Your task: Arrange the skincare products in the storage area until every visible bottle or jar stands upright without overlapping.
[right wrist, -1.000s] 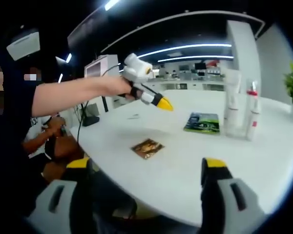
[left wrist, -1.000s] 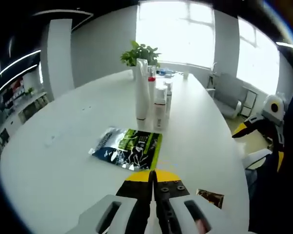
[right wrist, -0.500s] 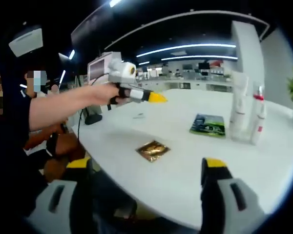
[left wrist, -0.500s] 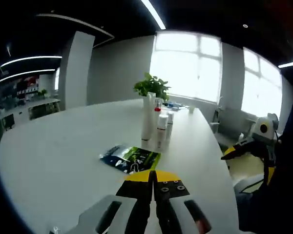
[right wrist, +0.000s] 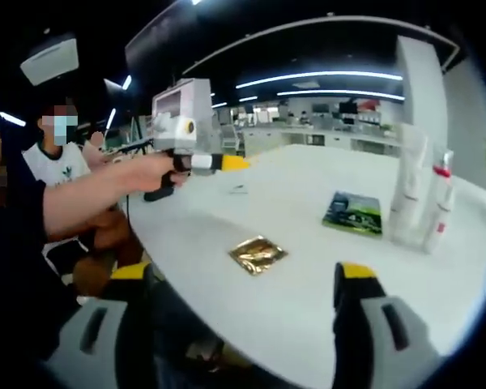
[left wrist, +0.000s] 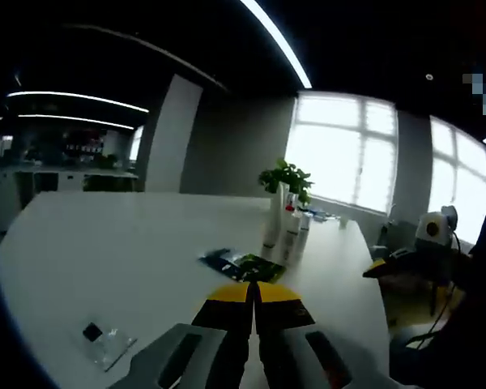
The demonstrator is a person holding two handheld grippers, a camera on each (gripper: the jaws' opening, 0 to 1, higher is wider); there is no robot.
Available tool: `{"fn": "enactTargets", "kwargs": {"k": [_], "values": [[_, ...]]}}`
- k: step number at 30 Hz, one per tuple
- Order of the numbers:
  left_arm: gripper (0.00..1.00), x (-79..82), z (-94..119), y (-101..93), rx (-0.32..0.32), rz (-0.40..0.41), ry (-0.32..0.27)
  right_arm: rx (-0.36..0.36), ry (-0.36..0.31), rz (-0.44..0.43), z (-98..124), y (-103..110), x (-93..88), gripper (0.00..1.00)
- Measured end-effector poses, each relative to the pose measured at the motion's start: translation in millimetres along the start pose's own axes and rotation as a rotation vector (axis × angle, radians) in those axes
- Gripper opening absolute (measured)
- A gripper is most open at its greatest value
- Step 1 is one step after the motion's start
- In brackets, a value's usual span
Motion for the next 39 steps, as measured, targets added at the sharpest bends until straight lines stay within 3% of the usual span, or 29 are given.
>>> {"fn": "enactTargets", "kwargs": {"k": [11, 18, 22, 29, 33, 39], "values": [[0.06, -16.2, 23, 0.4, 0.006, 0.123, -0.107, 0.026, 0.023, 0.025, -14, -4, 3.7, 0.92], [0.24, -22.3, 24, -2.2, -0.029, 0.220, -0.103, 0.031, 0.030, 0.030, -24, -7, 7.5, 0.92], [0.40, -28.5, 22, -5.9, -0.041, 0.287, -0.128, 0.036, 0.033, 0.030, -27, -7, 8.8, 0.92], [0.54, -41.6, 25, -19.3, -0.077, 0.331, -0.039, 0.054, 0.068, 0.067, -33, -11, 8.0, 0.92], [0.54, -46.3, 25, -24.4, -0.066, 0.298, 0.015, 0.064, 0.072, 0.093, -36, -15, 10.2, 0.92], [0.53, -48.3, 24, -31.6, -0.061, 0.283, 0.028, 0.069, 0.089, 0.141, -42, -23, 14.2, 0.90]]}}
Point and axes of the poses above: the point that each gripper's makers call its tool centre point, and the gripper's own axes: z roughly backward along the fingers, y roughly to its left, x roughly out of its top, the point moved 10 cm from there along z, roughly backward along the fingers, and after that the axes turned 8 degrees about -x, right-handed, at the moved point
